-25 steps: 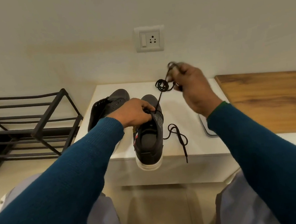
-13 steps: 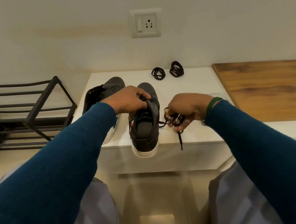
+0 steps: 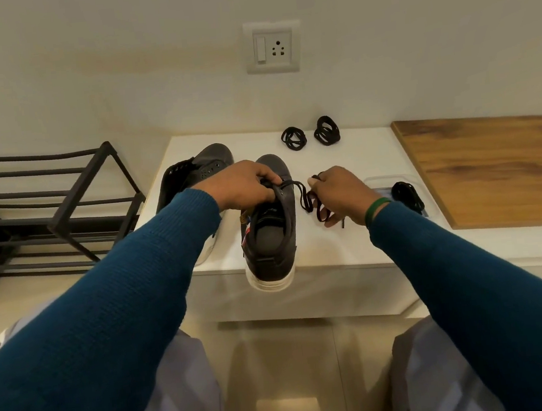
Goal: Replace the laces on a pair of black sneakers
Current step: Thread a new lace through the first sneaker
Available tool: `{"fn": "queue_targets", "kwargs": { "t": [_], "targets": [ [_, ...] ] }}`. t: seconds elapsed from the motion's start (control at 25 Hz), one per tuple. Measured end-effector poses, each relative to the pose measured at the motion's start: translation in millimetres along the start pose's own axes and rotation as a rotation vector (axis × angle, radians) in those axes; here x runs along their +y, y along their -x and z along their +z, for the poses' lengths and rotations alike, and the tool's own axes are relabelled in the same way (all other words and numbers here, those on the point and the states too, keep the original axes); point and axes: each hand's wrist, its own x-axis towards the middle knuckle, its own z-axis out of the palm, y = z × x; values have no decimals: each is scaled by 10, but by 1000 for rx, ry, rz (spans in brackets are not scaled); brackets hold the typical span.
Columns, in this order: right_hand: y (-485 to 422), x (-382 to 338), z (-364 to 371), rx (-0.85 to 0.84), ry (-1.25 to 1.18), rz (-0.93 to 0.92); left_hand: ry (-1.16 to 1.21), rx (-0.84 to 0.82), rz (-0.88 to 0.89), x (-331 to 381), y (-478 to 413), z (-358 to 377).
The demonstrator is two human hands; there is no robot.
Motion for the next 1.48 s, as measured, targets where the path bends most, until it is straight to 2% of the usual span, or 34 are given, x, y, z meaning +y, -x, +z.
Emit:
{"fn": "queue_targets", "kwargs": {
  "t": [0.08, 0.16, 0.28, 0.32, 0.4, 0.48, 0.56, 0.72, 0.96, 1.04, 1.12, 1.16, 1.2, 1.32, 1.4, 1.48],
  "targets": [
    [63, 1, 34, -134, 90, 40, 0, 1, 3, -5, -7, -1],
    [79, 37, 57, -187, 291, -37, -15, 0, 11, -3, -9, 0],
    [34, 52, -32, -72, 393, -177, -45, 12, 22, 7, 9, -8],
    [-20, 61, -90, 14, 395, -188, -60, 16, 25, 11, 17, -12],
    [-126, 119, -190, 166, 549, -163, -101, 4, 33, 23, 37, -21],
    [-172, 205, -175, 140, 758, -94, -123, -27, 40, 32, 59, -34],
    [-178, 262, -36, 73, 811, -68, -145, -35, 38, 30, 85, -67],
    [-263, 264, 216, 163, 780, -118, -170, 23, 0, -9, 119, -117],
    [-301, 188, 197, 85, 709, -46, 0, -5, -87, -52, 127, -100],
    [-319, 82, 56, 16, 500, -67, 26, 15, -105, -71, 118, -110],
    [-272, -10, -84, -26, 110, -64, -2, 36, -123, -82, 113, -113],
    [-231, -51, -141, 6, -9, -103, -14, 23, -132, -90, 108, -110],
    [-204, -87, -170, 81, -21, -175, -5, -11, -143, -98, 103, -106],
    [-134, -208, -111, 325, 134, -432, 201, -43, -226, -115, 80, -122],
    [-98, -281, -26, 303, 160, -572, 364, -11, -323, -114, 77, -130],
    [-34, -348, 80, 154, 129, -601, 409, 2, -365, -119, 62, -122]
  ]
}}
